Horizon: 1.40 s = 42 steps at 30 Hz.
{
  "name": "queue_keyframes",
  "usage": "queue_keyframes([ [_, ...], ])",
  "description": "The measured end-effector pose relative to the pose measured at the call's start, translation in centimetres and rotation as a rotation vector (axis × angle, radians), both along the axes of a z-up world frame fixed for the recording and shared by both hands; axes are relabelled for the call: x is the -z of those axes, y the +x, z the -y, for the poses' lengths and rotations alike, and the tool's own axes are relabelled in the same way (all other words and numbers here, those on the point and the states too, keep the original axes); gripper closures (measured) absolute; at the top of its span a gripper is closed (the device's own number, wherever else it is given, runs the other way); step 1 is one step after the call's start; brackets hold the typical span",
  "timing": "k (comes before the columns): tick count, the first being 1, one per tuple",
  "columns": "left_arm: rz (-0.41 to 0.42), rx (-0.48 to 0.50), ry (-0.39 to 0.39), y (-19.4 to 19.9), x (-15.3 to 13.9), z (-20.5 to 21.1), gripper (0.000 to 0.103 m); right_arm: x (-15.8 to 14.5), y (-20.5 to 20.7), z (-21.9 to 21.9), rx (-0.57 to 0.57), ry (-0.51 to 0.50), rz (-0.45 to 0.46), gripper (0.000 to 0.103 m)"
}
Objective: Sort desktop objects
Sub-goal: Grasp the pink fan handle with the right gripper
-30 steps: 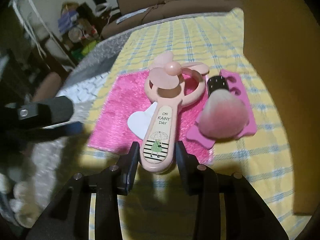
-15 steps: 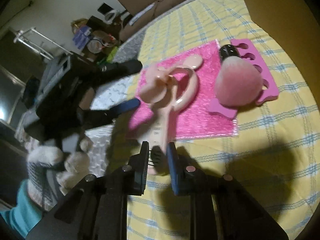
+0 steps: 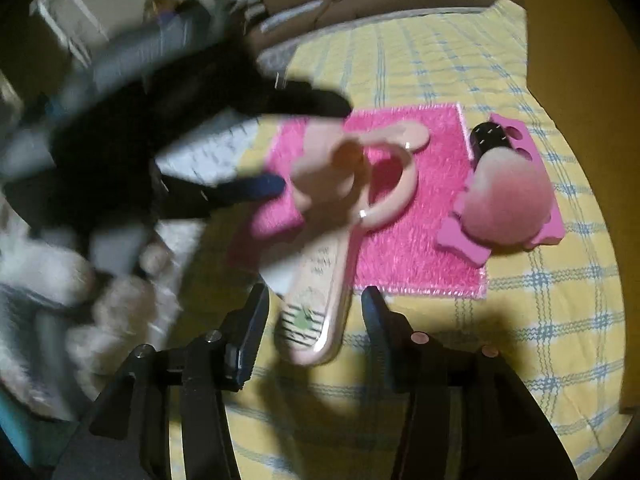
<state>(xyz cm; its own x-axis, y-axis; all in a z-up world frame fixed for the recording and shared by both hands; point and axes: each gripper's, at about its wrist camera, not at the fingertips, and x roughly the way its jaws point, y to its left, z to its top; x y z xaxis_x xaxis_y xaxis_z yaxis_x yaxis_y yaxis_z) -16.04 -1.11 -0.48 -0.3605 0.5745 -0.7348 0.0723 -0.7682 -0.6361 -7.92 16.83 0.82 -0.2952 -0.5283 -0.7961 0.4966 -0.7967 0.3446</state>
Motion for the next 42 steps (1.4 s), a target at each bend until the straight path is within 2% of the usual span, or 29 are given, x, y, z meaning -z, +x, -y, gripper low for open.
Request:
queue_keyframes([
  [2,0.003,-0.003,0.002,0.1,0.0,0.1,0.013,-0.2,0.5,0.4,-0.008,0.048,-0.046,0.055],
  [5,0.005,0.001,-0.002,0.1,0.0,0.1,0.013,-0.2,1.1,0.8,-0.026,0.121,-0.095,0.064],
  [6,0.006,0.002,-0.002,0.1,0.0,0.1,0.013,-0.2,1.1,0.5,-0.025,0.109,-0.087,0.065],
  [8,0.009,0.005,-0.001,0.2,0.0,0.1,0.013,-0.1,0.4,-0.8,0.005,0.023,-0.023,0.066],
  [11,0.008,0.015,-0.001,0.4,-0.2,0.0,0.013,0.7,-1.3,-4.0,0.084,-0.183,0.138,0.068],
  [14,0.007,0.028,-0.012,0.4,-0.5,-0.5,0.013,1.9,-2.4,-6.7,0.141,-0.337,0.264,0.071],
  [19,0.009,0.053,-0.053,0.1,-0.9,-1.9,0.015,2.5,-2.3,-7.9,0.154,-0.389,0.31,0.074],
  [21,0.022,0.044,-0.065,0.0,-0.7,-2.1,0.015,1.9,-2.0,-7.5,0.14,-0.342,0.277,0.072],
  [23,0.023,0.041,-0.062,0.1,-0.7,-2.1,0.015,0.3,-1.0,-6.6,0.113,-0.22,0.166,0.069],
  [26,0.026,0.029,-0.047,0.4,-0.6,-1.7,0.015,-1.7,0.0,-4.7,0.057,-0.042,-0.019,0.054],
  [28,0.024,0.015,-0.029,0.7,-0.7,-1.1,0.015,-2.0,1.0,-3.5,0.023,0.037,-0.09,0.054],
  [34,0.022,0.005,-0.002,1.3,-0.9,-0.1,0.015,-0.9,1.9,-2.1,-0.025,0.175,-0.17,0.055],
  [38,0.025,0.001,0.016,1.4,-0.9,0.1,0.015,-0.2,1.4,0.0,-0.044,0.266,-0.217,0.068],
  [42,0.023,0.012,0.024,1.5,-0.9,-0.2,0.015,-0.2,1.5,0.5,-0.06,0.288,-0.237,0.069],
])
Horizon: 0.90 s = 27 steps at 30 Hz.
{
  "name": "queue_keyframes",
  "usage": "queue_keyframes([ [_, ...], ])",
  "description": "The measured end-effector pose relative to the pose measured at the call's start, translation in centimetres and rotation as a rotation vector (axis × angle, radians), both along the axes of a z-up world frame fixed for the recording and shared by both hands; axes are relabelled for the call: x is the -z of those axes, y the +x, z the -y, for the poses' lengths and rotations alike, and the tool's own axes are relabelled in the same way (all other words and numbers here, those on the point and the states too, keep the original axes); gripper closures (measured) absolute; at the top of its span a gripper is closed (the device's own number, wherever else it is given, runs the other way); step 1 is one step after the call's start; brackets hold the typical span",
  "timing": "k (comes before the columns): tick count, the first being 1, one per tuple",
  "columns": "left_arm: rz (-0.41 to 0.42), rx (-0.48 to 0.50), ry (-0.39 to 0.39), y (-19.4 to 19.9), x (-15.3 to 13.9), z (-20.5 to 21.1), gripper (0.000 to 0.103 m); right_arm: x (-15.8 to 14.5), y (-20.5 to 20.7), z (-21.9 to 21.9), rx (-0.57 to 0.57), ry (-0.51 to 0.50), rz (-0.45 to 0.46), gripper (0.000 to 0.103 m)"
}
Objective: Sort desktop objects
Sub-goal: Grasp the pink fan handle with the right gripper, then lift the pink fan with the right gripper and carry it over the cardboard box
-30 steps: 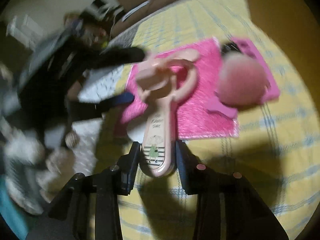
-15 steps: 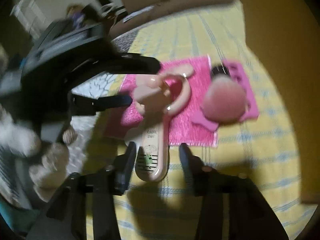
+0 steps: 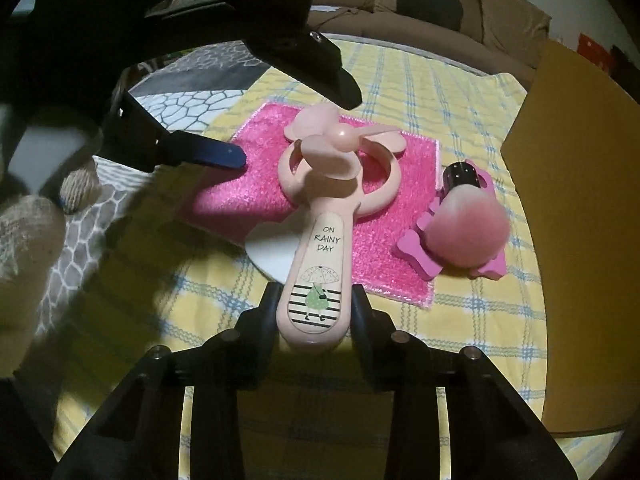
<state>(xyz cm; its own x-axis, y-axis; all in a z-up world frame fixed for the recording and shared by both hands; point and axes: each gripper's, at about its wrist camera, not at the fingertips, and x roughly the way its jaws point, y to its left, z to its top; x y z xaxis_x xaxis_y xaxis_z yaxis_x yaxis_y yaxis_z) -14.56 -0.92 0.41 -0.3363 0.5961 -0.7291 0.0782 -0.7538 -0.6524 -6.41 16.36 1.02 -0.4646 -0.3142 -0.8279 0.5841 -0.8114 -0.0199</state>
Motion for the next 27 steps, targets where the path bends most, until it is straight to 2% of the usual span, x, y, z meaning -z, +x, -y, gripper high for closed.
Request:
queue_keyframes([
  [2,-0.003,0.002,0.005,0.0,0.0,-0.1,0.015,-0.3,-0.7,-0.6,0.015,-0.066,0.047,0.069],
  [8,0.0,0.013,0.019,-0.1,0.1,-0.8,0.015,-0.1,-3.0,-4.3,0.1,-0.411,0.291,0.07],
  [12,-0.005,0.017,0.009,-0.5,-0.1,-1.6,0.015,-0.3,-2.8,-5.5,0.099,-0.536,0.365,0.069],
  [16,-0.015,0.027,-0.012,-1.4,-0.5,-2.5,0.017,-0.9,-2.1,-4.8,0.063,-0.503,0.342,0.069],
  [17,-0.015,0.028,-0.022,-1.5,-0.5,-2.7,0.023,-0.8,-2.0,-4.5,0.054,-0.498,0.343,0.069],
  [19,0.006,0.021,-0.058,-1.8,-0.1,-2.9,0.056,-0.8,-1.8,-4.0,0.044,-0.48,0.337,0.069],
  [22,0.019,0.016,-0.039,-1.7,0.5,-2.6,0.055,-0.9,-1.7,-3.7,0.046,-0.451,0.32,0.068],
  [25,0.007,0.028,-0.049,-1.5,0.3,-2.6,0.056,-0.9,-1.4,-3.7,0.045,-0.443,0.318,0.069],
  [27,0.004,0.02,-0.026,-1.4,-0.1,-2.3,0.057,-1.0,-1.6,-3.6,0.037,-0.433,0.309,0.069],
])
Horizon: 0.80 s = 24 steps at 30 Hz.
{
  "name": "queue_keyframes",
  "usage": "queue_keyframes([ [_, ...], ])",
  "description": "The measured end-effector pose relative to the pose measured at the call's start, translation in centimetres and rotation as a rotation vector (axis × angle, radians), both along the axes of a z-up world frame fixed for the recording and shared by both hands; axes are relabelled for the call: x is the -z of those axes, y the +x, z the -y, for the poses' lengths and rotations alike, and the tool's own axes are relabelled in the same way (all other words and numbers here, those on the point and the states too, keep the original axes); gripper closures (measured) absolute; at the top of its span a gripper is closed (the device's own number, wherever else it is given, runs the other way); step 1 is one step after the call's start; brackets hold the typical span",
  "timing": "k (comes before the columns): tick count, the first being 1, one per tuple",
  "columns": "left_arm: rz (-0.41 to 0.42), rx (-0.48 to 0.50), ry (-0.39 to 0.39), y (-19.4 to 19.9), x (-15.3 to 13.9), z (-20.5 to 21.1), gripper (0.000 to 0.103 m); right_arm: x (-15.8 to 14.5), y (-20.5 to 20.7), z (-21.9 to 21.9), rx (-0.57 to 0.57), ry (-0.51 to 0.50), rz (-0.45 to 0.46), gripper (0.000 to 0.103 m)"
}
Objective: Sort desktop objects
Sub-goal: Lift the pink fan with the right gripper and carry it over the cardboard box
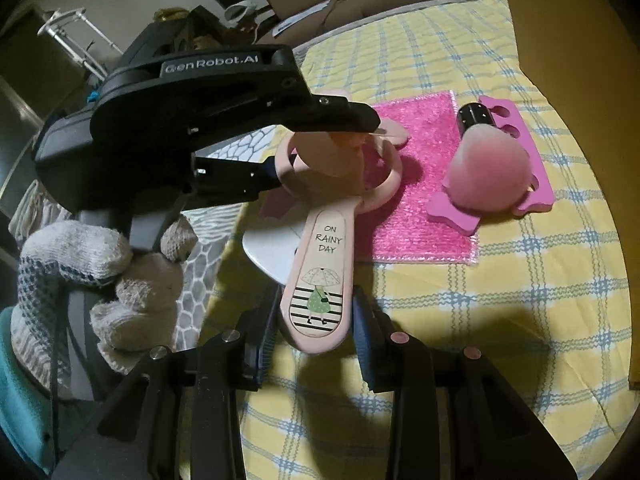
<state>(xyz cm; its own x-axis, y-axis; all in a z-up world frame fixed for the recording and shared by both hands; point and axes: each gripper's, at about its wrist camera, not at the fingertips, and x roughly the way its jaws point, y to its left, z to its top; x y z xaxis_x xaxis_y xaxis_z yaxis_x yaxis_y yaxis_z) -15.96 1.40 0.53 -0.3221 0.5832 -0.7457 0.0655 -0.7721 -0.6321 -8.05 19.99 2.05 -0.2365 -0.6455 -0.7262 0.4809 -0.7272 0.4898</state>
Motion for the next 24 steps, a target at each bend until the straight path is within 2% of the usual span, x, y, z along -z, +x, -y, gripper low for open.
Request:
queue_keyframes([
  [5,-0.037,0.007,0.049,0.1,-2.8,0.1,0.058,-2.0,0.0,0.0,-0.001,-0.011,-0.054,0.069],
  [11,-0.132,0.066,0.088,0.4,-9.1,-2.3,0.058,-6.9,0.7,-1.6,0.028,-0.011,-0.169,0.068],
  [17,-0.203,0.141,0.121,0.3,-14.5,-7.3,0.058,-12.4,1.9,-6.2,0.075,0.009,-0.25,0.068],
  [24,-0.218,0.229,0.178,-0.8,-17.2,-15.6,0.058,-16.2,1.7,-13.1,0.168,0.064,-0.297,0.068],
])
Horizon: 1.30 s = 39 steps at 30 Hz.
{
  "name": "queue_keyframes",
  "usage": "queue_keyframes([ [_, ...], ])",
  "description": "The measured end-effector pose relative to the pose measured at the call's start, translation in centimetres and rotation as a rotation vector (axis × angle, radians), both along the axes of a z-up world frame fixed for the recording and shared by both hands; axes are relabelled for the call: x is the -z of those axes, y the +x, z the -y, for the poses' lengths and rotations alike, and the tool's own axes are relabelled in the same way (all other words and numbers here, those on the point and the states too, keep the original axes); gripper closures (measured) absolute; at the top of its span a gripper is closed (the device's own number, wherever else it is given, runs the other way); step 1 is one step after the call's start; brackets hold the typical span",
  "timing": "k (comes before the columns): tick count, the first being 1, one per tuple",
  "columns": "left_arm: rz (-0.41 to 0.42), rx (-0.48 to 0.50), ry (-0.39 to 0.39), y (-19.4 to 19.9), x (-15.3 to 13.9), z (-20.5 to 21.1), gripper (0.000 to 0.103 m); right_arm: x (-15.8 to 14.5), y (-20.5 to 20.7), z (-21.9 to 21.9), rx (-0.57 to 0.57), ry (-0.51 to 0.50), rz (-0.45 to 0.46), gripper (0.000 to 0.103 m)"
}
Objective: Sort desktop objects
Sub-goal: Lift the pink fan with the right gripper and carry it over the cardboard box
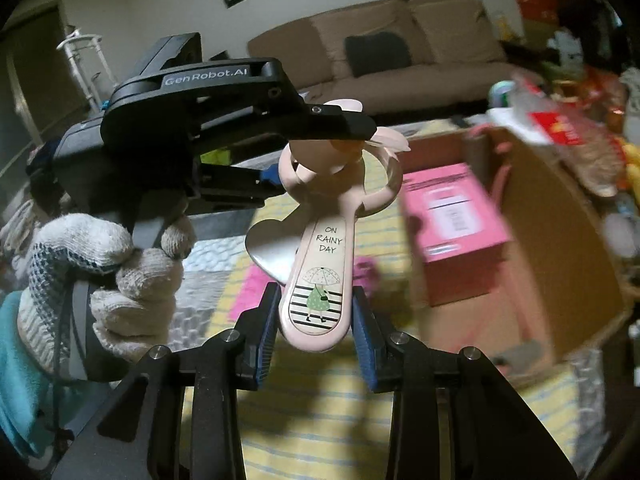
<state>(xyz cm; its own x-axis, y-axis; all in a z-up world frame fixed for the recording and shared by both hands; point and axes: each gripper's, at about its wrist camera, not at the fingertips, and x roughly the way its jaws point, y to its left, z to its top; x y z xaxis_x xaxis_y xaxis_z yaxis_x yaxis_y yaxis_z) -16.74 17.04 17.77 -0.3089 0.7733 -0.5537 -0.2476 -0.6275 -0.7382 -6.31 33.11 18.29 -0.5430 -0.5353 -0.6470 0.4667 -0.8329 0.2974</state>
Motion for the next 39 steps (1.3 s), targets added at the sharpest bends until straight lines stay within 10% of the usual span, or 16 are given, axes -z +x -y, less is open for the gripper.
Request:
queue_keyframes([
  [12,0.082,0.054,-0.007,-4.9,2.8,-10.5,0.058,1.2,-6.0,-10.6,0.081,-0.047,0.111,0.068],
  [32,0.162,0.082,-0.013,-6.7,7.1,-12.7,0.056,3.6,-9.3,-12.7,-0.016,0.069,0.189,0.068],
  [39,0.159,0.078,-0.085,-6.7,6.9,-13.9,0.034,4.2,-9.5,-13.1,0.025,0.083,0.215,0.069],
])
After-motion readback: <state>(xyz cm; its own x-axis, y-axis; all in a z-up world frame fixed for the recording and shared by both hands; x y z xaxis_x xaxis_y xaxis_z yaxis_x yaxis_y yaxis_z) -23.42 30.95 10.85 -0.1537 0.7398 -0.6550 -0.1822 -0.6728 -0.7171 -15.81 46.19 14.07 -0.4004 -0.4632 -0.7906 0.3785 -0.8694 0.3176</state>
